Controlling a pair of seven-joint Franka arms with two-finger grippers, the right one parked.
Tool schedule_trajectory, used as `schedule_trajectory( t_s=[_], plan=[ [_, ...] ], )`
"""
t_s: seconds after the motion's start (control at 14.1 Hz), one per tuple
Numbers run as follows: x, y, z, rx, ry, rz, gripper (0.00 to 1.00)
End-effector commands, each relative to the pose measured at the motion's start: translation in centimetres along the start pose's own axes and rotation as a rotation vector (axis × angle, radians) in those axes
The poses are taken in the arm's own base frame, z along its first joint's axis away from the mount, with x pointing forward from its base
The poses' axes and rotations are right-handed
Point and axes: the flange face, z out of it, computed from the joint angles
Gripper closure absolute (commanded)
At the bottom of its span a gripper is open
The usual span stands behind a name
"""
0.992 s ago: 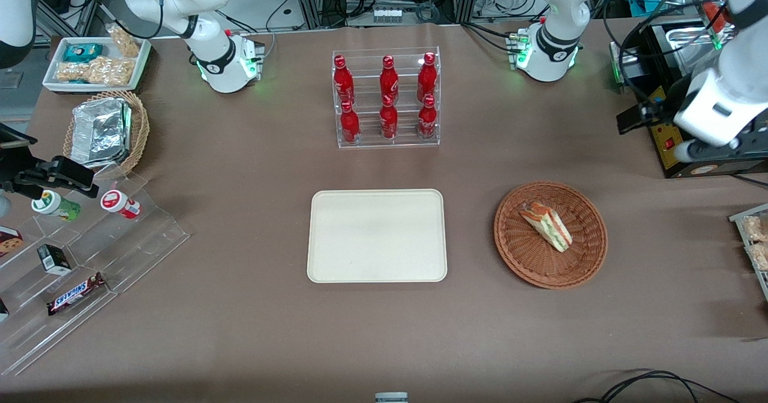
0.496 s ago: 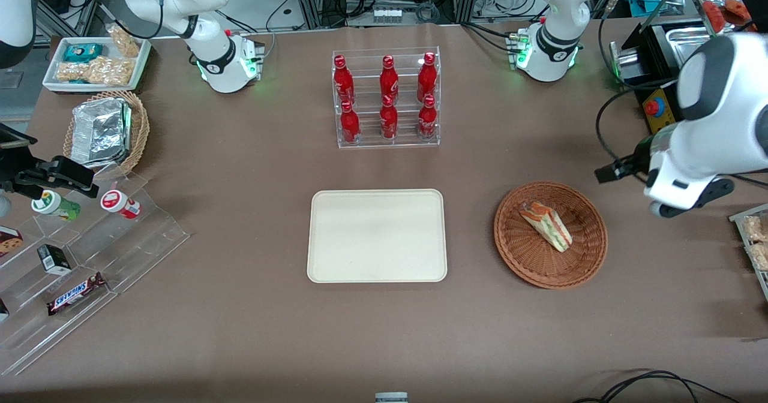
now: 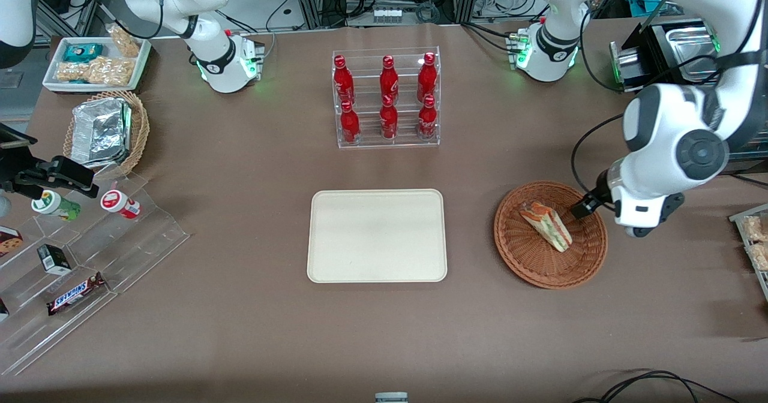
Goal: Place sandwich from basket to tray
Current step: 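Move the left gripper over the sandwich in the wicker basket, then lower the left gripper and close it on the wrapped sandwich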
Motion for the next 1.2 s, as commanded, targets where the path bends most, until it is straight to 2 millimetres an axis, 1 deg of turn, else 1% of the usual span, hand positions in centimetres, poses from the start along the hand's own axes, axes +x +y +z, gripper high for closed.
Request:
schedule_trajectory(
  t_s=[0.0, 0.21, 0.35, 0.43, 0.57, 0.71, 1.13],
  plan=[
    [0.4, 1.2, 2.3, -0.036, 0.023, -0.084, 0.0],
    [0.9, 2.0, 4.1, -0.062, 0.027, -0.093, 0.0],
    [0.8, 2.2, 4.6, -0.06, 0.022, -0.113, 0.0],
    [0.7, 2.7, 4.8, -0.069, 0.025, -0.125, 0.0],
    [0.8, 3.2, 5.8, -0.079, 0.028, -0.17, 0.0],
    [0.5, 3.5, 6.6, -0.071, 0.018, -0.167, 0.0],
    [0.5, 3.8, 8.0, -0.071, 0.01, -0.171, 0.0]
  ],
)
